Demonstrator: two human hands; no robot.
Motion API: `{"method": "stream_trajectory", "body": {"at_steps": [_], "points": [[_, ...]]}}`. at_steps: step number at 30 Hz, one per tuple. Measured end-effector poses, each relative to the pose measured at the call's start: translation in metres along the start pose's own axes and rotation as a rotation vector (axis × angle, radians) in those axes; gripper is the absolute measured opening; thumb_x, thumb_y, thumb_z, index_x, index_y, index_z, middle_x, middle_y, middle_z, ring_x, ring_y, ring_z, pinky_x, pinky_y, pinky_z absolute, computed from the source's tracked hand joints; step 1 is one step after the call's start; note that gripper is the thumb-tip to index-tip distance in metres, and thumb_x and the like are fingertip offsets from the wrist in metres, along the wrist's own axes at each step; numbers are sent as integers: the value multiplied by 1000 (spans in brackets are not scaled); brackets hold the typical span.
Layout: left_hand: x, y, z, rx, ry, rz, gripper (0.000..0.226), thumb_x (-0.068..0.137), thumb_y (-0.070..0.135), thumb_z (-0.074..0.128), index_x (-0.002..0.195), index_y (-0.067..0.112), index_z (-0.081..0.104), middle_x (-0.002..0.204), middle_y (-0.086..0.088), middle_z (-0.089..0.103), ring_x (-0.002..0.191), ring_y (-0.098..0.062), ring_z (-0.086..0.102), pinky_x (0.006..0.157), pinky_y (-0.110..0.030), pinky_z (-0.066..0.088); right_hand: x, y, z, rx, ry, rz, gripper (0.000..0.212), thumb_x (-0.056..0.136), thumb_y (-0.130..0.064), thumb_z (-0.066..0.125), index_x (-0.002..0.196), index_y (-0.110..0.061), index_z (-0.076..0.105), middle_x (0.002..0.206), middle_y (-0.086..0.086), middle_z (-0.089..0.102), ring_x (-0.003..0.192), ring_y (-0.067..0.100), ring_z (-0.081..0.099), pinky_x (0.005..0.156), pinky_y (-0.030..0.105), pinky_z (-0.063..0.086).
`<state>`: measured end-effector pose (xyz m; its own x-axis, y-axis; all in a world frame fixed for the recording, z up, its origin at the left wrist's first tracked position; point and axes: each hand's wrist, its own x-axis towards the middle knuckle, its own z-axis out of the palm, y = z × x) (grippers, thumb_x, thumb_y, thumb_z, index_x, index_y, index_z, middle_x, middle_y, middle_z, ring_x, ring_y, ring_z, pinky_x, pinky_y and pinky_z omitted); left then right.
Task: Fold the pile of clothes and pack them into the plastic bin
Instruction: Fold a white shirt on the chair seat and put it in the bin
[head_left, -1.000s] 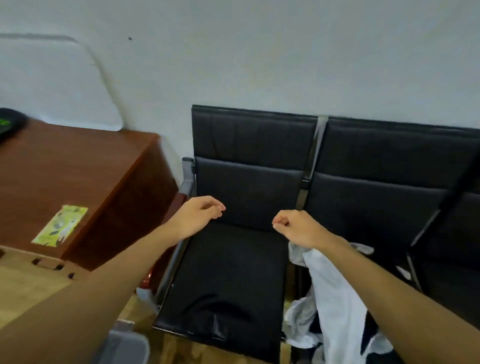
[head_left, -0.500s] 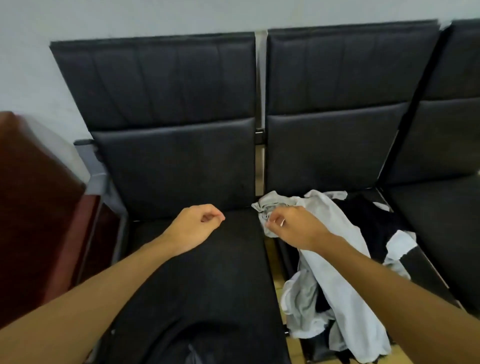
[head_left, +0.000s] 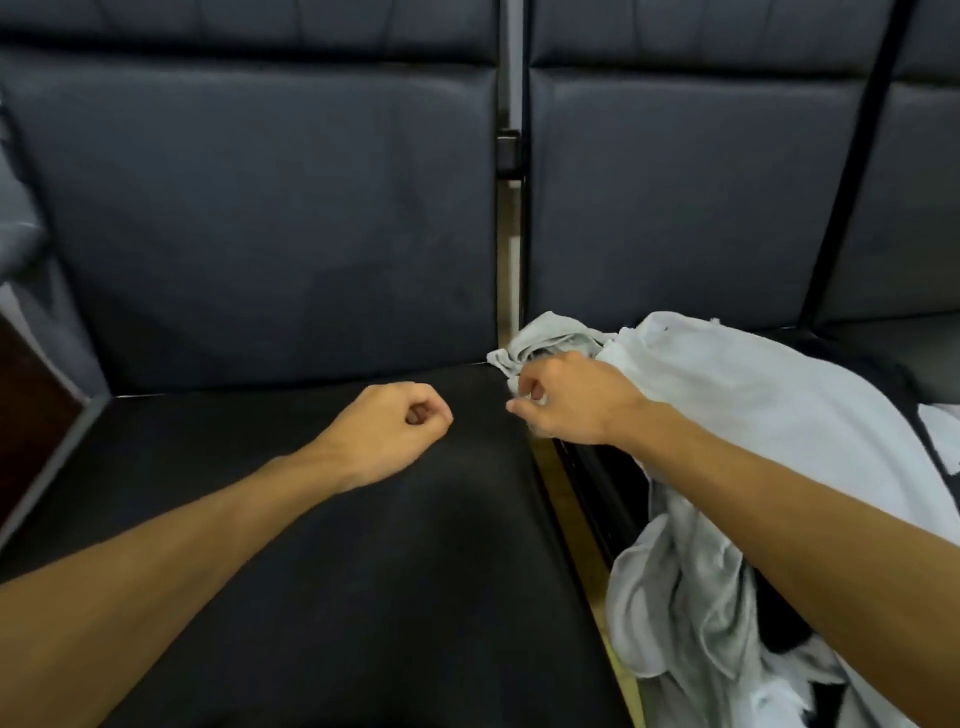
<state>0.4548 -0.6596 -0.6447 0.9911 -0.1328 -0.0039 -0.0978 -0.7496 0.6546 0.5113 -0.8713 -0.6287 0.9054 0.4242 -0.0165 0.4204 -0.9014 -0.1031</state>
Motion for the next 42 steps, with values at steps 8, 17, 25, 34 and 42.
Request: {"method": "stream_trajectory", "body": {"at_steps": [8,17,25,34,42], "points": [[5,30,29,1,-11,96,14,93,31,57,94,28,70,90,12,65,86,-3,60,75,-21,47,-46,44,-8,-472,69,204,51,91,-49,50,127,-13,51,131,10,51,122,28,46,95,38,38],[-12,77,47,-39,-49,131,12,90,30,58,90,28,71,89,13,67,87,-3,62,79,-22,49,-90,66,-3,-336,217,329,22,101,-27,42,116,-17,55,114,7,63,103,29,61,72,32,37],[-64,104,23,-94,-82,174,11,92,29,58,97,29,68,97,10,65,86,-4,58,72,-18,43,-139,28,-66,419,752,451,26,101,-20,34,88,-10,55,89,7,61,92,31,56,71,35,39],[-151,84,-22,-619,-26,47,37,96,41,51,131,34,43,124,14,57,110,-5,58,99,-32,45,-150,-103,-103,881,724,195,25,102,-23,41,99,-15,65,92,-3,61,84,8,55,72,21,44],[-224,2,-32,-1125,130,-192,31,98,26,48,120,10,62,115,-9,70,108,-22,66,99,-44,48,-171,-181,-18,960,179,-91,36,99,-23,50,66,-28,63,66,-18,60,67,-2,55,64,14,41]]}}
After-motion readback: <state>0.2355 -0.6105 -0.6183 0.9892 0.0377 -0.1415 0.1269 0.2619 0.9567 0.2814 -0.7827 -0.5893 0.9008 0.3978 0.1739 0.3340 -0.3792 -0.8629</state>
